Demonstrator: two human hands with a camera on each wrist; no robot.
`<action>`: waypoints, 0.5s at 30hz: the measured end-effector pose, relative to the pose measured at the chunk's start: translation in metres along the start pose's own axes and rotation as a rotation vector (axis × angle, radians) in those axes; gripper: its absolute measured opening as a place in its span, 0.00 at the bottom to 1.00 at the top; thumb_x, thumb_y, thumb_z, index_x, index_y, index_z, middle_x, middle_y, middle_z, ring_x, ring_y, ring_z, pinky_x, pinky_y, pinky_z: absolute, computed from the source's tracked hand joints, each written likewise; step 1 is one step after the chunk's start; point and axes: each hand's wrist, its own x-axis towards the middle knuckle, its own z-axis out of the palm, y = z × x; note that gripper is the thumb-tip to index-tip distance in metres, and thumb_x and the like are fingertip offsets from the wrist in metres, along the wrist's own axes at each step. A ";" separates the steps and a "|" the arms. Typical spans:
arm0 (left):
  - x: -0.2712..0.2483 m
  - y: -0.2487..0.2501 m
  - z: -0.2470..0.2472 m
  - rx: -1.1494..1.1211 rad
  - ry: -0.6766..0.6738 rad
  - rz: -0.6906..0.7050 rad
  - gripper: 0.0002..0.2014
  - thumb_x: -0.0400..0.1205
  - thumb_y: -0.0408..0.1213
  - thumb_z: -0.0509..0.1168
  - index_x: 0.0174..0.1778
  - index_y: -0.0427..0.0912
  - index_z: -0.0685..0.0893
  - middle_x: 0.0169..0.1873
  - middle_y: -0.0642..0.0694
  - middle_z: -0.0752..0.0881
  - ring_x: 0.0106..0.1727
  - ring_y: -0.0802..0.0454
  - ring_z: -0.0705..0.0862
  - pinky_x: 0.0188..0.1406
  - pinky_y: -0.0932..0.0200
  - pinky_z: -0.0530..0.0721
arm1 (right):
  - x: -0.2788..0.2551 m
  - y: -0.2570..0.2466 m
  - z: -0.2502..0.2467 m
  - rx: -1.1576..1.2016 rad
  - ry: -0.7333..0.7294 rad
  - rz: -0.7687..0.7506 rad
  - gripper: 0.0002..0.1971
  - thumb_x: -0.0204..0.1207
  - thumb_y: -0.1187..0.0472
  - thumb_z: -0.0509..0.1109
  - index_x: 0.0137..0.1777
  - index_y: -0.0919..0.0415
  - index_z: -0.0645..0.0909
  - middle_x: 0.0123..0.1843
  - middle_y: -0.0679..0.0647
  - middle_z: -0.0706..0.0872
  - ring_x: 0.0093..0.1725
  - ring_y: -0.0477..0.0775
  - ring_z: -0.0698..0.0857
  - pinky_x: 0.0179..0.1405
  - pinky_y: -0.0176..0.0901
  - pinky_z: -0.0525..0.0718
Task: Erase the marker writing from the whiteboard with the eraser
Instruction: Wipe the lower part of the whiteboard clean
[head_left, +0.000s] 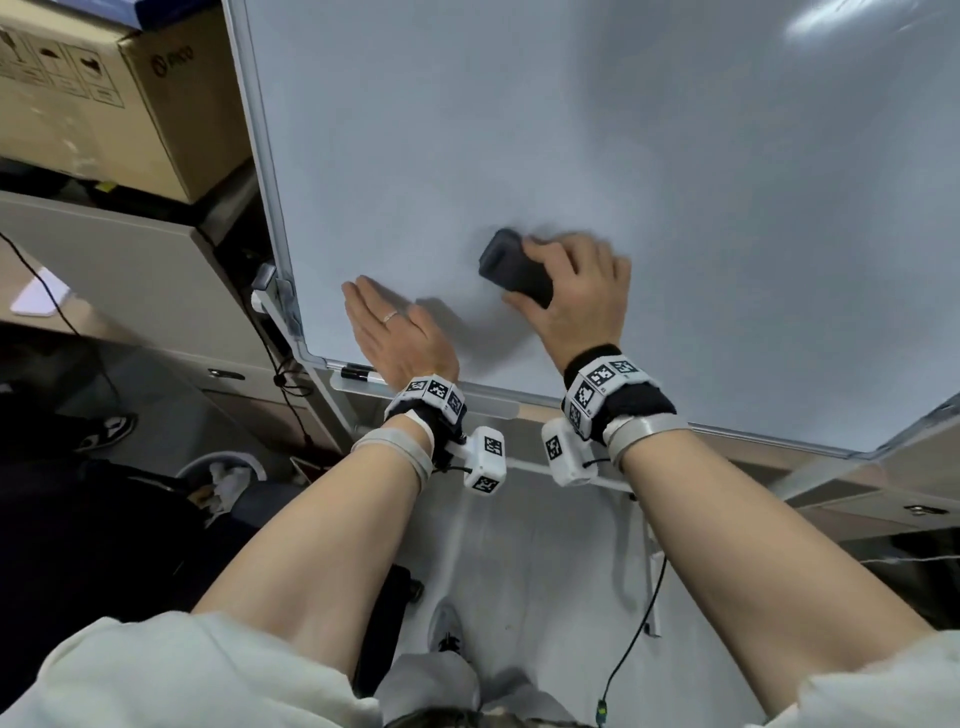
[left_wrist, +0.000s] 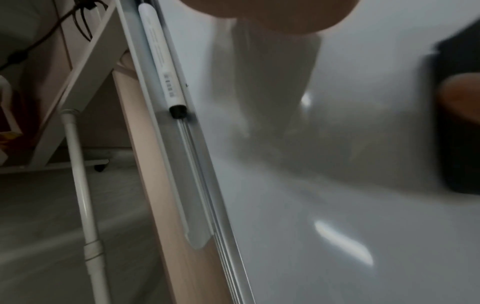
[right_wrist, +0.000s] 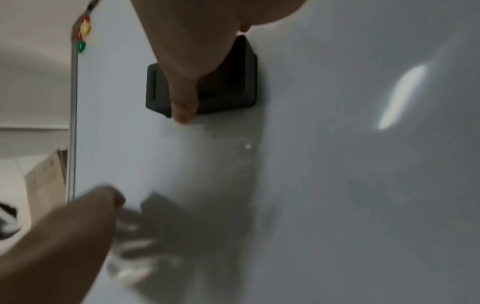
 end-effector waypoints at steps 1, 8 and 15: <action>-0.003 0.003 0.001 0.003 0.009 -0.011 0.31 0.84 0.38 0.55 0.85 0.33 0.62 0.85 0.37 0.64 0.85 0.40 0.65 0.84 0.42 0.65 | 0.008 0.005 -0.008 0.000 0.066 0.044 0.28 0.63 0.41 0.81 0.61 0.51 0.85 0.56 0.53 0.84 0.54 0.61 0.81 0.51 0.52 0.68; -0.021 0.011 0.015 0.017 0.025 -0.018 0.32 0.85 0.43 0.54 0.84 0.30 0.63 0.84 0.34 0.65 0.84 0.37 0.66 0.84 0.46 0.65 | -0.011 0.032 -0.010 0.062 0.012 0.096 0.28 0.62 0.43 0.84 0.60 0.53 0.85 0.58 0.55 0.83 0.54 0.63 0.80 0.51 0.53 0.72; -0.027 0.011 0.013 -0.011 -0.008 -0.045 0.33 0.86 0.44 0.55 0.85 0.30 0.61 0.85 0.34 0.63 0.85 0.38 0.64 0.86 0.46 0.63 | -0.037 0.037 -0.004 0.012 -0.200 0.051 0.30 0.58 0.42 0.85 0.61 0.48 0.85 0.57 0.52 0.83 0.54 0.61 0.80 0.51 0.53 0.72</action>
